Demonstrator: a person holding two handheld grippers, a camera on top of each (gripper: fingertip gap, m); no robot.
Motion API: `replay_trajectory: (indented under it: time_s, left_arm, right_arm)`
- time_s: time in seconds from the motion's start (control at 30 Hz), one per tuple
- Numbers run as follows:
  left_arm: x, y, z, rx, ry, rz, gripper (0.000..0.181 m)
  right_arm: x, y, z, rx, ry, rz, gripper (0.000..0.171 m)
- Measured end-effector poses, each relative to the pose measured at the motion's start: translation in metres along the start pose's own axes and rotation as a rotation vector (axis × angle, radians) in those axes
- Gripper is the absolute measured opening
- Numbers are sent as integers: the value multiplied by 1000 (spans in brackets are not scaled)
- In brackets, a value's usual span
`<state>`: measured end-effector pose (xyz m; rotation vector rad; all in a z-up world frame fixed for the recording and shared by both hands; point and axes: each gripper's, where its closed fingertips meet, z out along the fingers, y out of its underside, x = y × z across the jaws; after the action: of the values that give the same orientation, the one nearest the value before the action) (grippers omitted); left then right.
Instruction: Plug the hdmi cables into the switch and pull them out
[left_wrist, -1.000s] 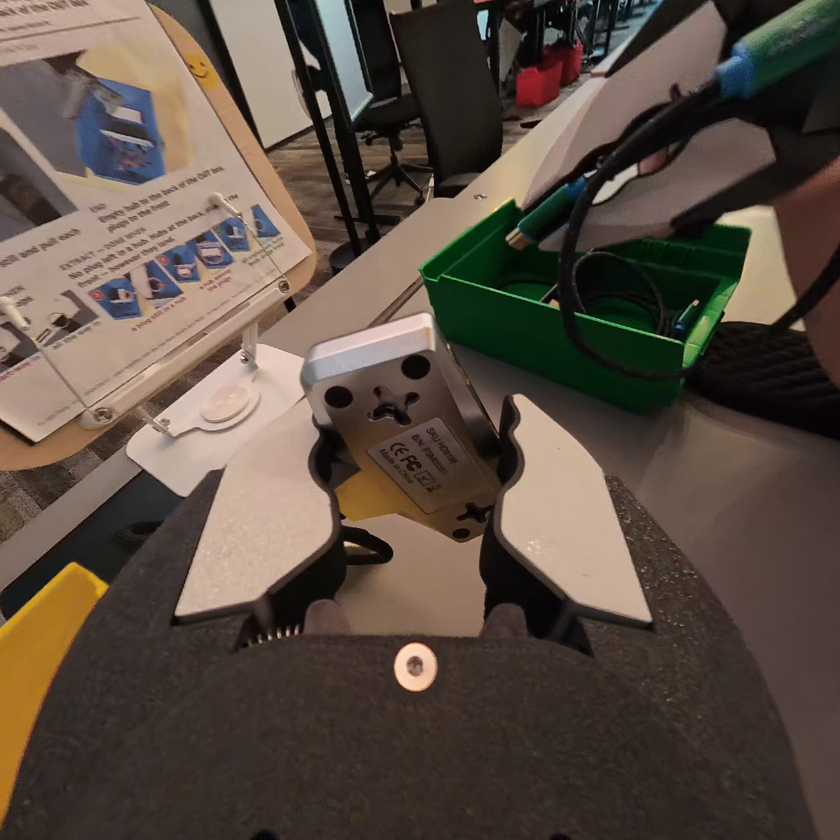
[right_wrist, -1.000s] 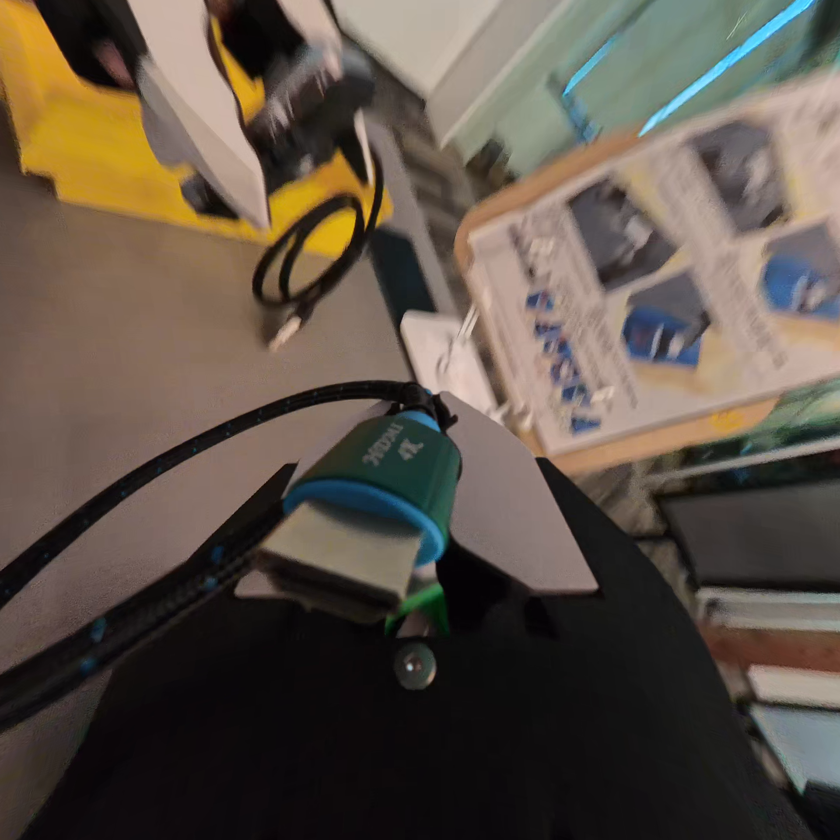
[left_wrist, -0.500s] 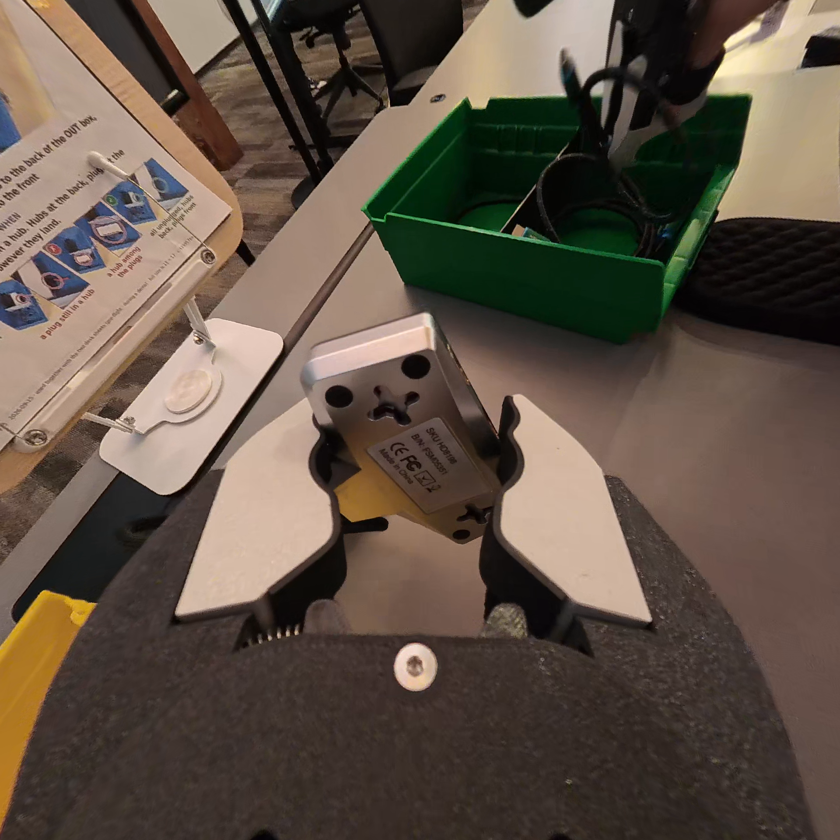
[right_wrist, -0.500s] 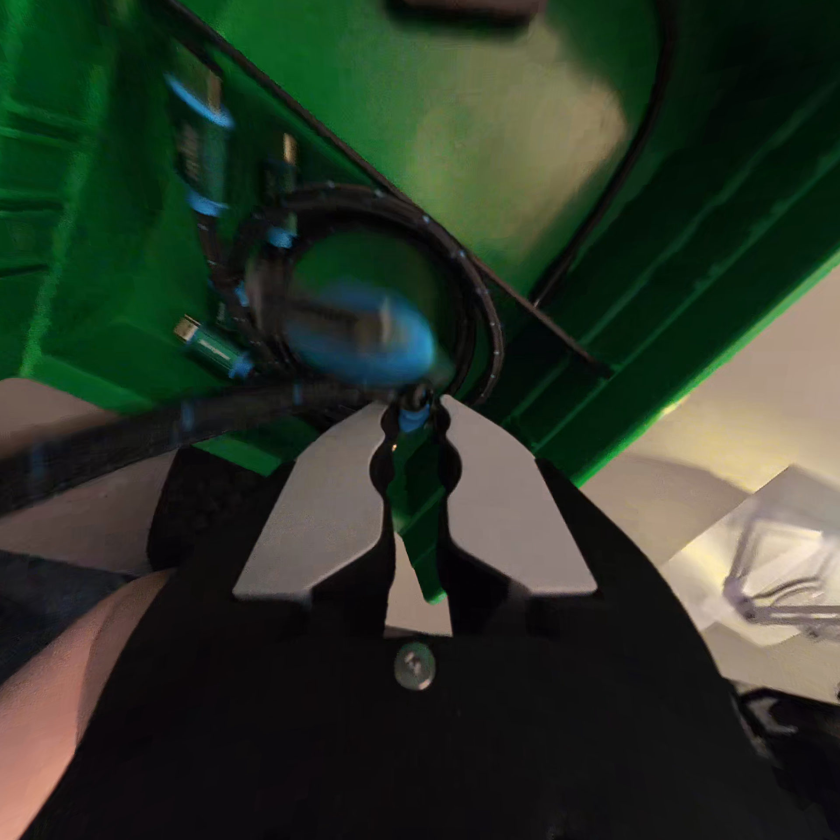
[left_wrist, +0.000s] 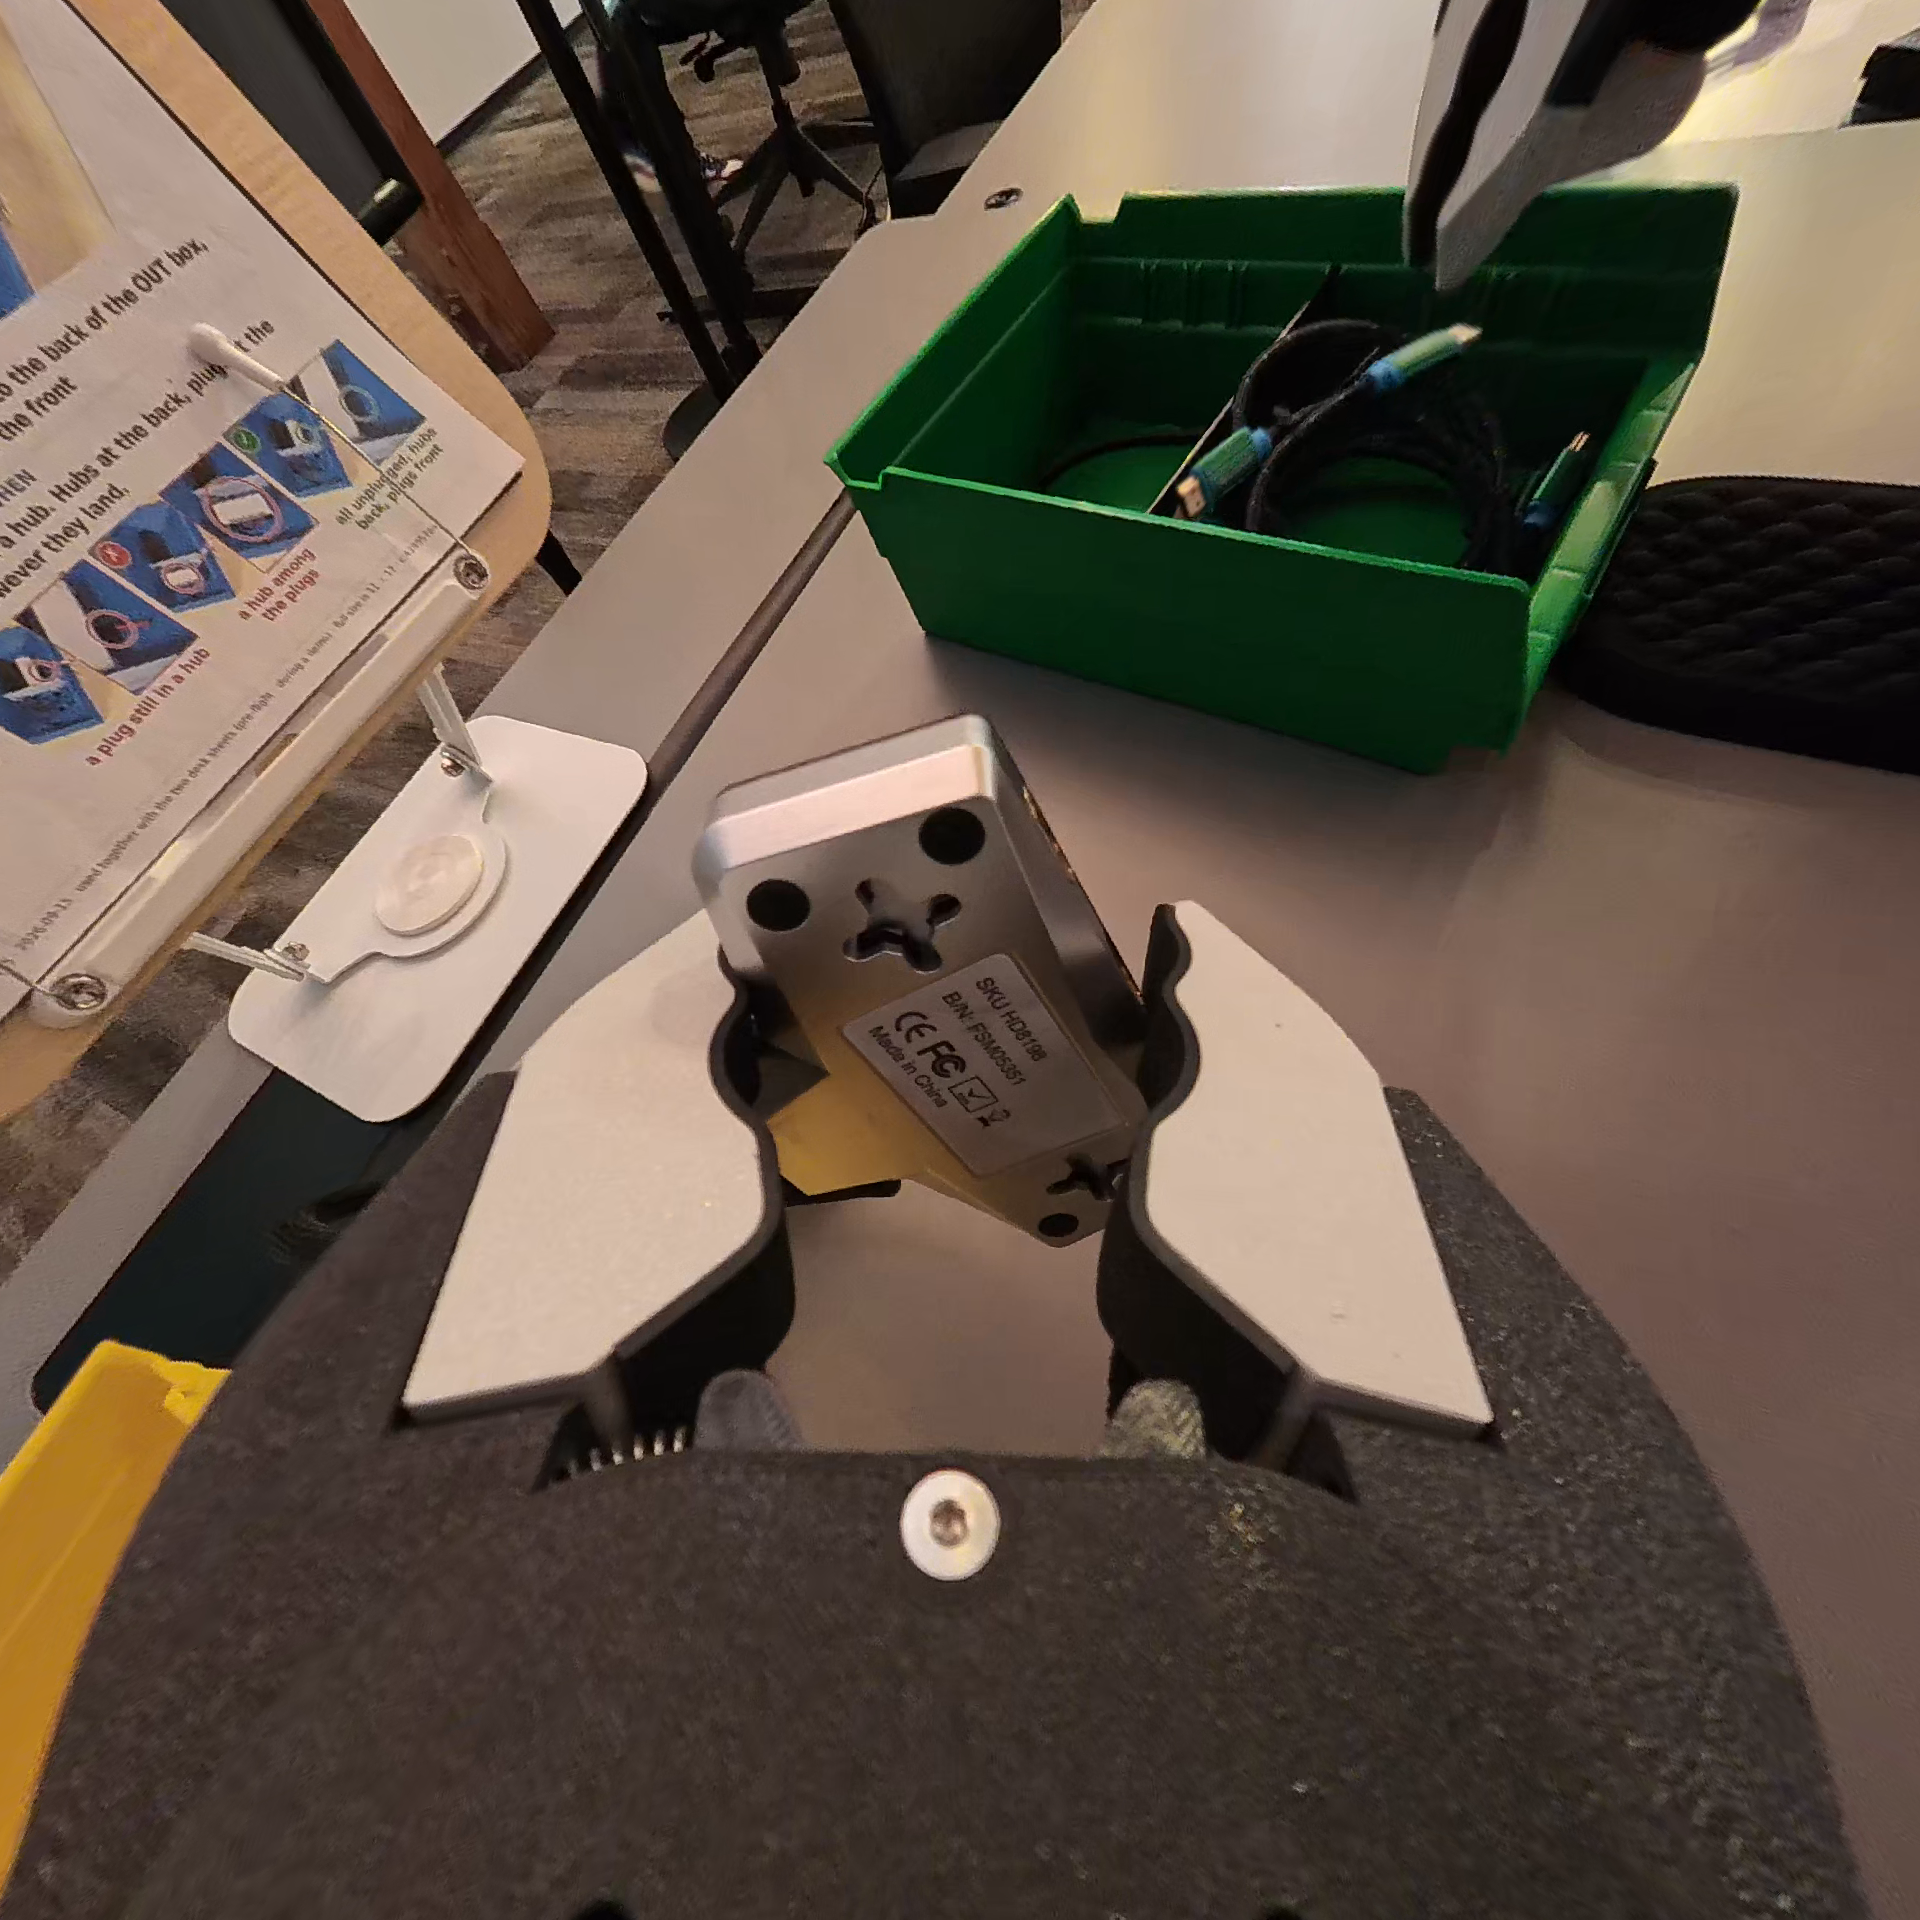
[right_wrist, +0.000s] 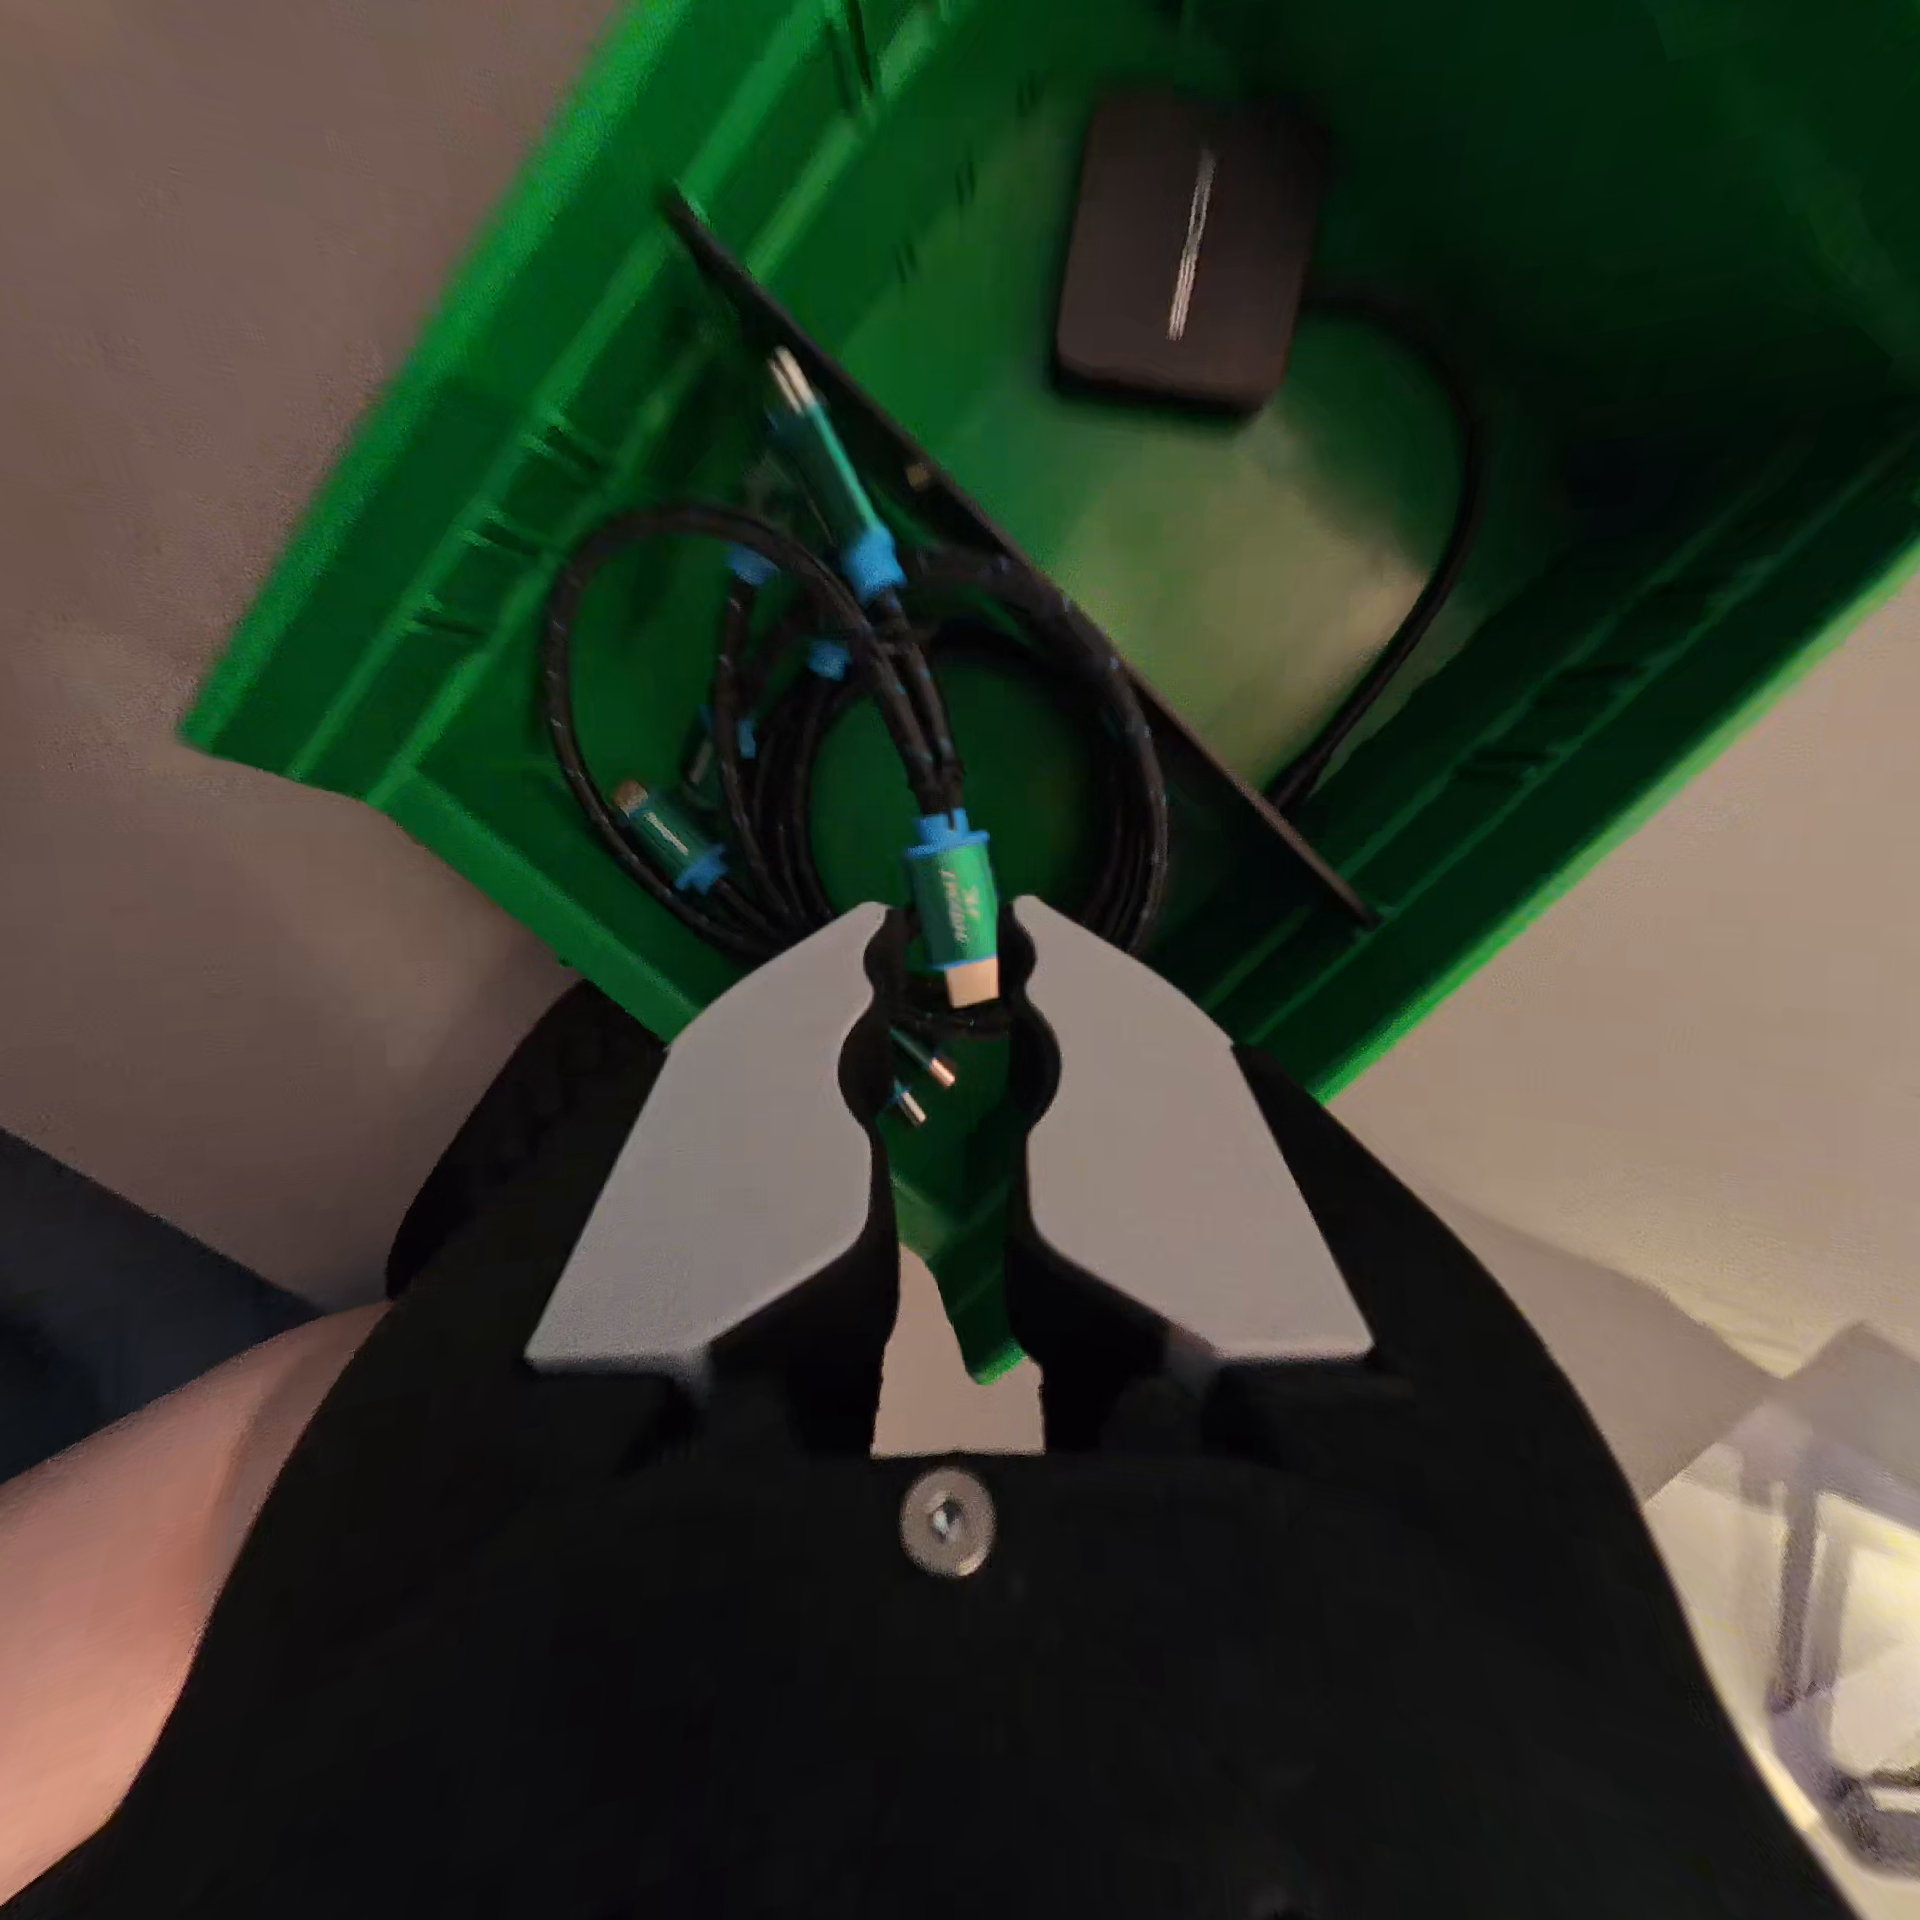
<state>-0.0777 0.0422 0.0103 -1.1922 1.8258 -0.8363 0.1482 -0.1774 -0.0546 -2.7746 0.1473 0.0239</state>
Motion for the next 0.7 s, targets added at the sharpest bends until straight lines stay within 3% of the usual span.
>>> replay_trajectory:
  time_s: [0.1, 0.2, 0.27, 0.37, 0.47, 0.7]
  left_arm:
    - [0, -4, -3, 18, 2, 11, 72]
    - [1, -3, -3, 9, -14, 40, 71]
    - [-1, -1, -2, -18, -53, 70, 71]
    - [0, 2, 3, -52, -103, 116, 71]
    - [-5, 5, 7, -86, -178, 154, 71]
    - [-13, 11, 15, -118, -280, 184, 71]
  right_arm:
    - [-8, -30, -34, 173, 128, -114, 24]
    - [-61, -95, -69, 519, 151, -420, 32]
    - [-122, -129, -84, 717, -36, -529, 34]
    - [-188, -176, -94, 888, -322, -420, 42]
    - [-224, -202, -67, 876, -474, -312, 49]
    - [-254, -218, -3, 741, -504, -202, 49]
